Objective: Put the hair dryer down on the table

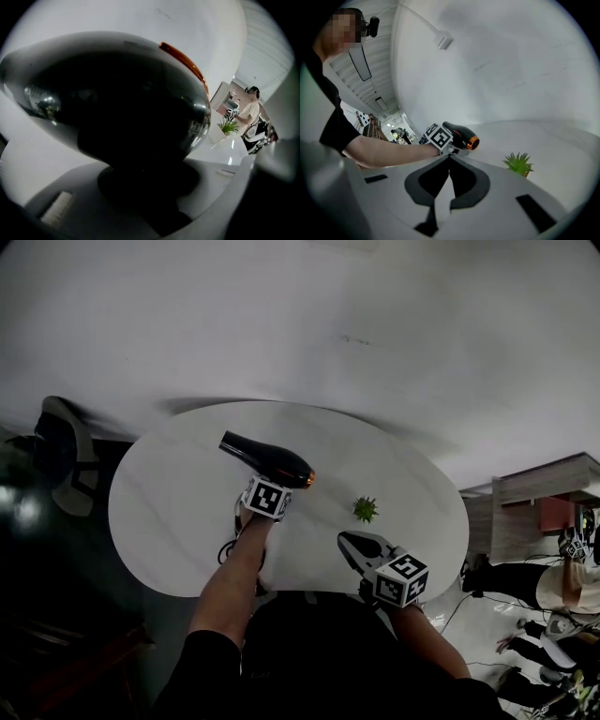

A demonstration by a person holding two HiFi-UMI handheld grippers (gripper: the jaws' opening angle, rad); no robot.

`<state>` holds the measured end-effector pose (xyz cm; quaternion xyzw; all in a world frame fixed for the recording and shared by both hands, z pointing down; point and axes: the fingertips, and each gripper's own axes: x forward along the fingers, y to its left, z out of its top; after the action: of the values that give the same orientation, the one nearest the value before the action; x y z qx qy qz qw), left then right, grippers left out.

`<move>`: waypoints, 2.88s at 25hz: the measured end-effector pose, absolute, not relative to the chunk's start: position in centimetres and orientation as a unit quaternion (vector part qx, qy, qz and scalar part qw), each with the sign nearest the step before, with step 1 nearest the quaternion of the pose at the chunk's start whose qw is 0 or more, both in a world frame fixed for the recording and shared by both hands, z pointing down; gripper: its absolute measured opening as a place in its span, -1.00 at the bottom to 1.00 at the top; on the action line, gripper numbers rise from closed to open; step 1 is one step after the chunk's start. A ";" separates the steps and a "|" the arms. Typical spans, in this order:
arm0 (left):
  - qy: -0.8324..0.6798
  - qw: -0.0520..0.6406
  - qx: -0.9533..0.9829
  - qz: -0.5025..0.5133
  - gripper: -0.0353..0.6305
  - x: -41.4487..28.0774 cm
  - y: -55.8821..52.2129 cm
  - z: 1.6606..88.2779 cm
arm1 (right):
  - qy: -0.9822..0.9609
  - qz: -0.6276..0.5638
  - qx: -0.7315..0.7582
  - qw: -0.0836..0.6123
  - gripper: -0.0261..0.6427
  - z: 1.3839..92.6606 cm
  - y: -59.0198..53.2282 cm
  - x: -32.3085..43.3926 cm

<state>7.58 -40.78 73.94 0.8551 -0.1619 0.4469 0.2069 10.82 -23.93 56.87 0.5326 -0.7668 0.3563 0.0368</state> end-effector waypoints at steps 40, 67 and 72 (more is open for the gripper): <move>-0.248 0.153 0.852 0.435 -0.04 1.1 -38.1 66.5 | -0.837 0.283 0.468 -0.018 -0.89 52.0 -25.9 14.0; -0.342 0.108 0.924 0.133 -0.38 -7.8 -35.6 45.9 | -0.858 0.221 0.462 -0.021 -0.89 47.3 -27.6 8.6; -0.375 0.090 0.918 0.095 -0.52 -11.0 -35.4 43.5 | -0.865 0.195 0.461 -0.020 -0.89 45.2 -28.3 6.8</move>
<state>-10.96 -35.39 43.49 0.9179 -0.3748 0.0946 0.0897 6.81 -28.33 45.18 0.4611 -0.8654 0.1954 -0.0197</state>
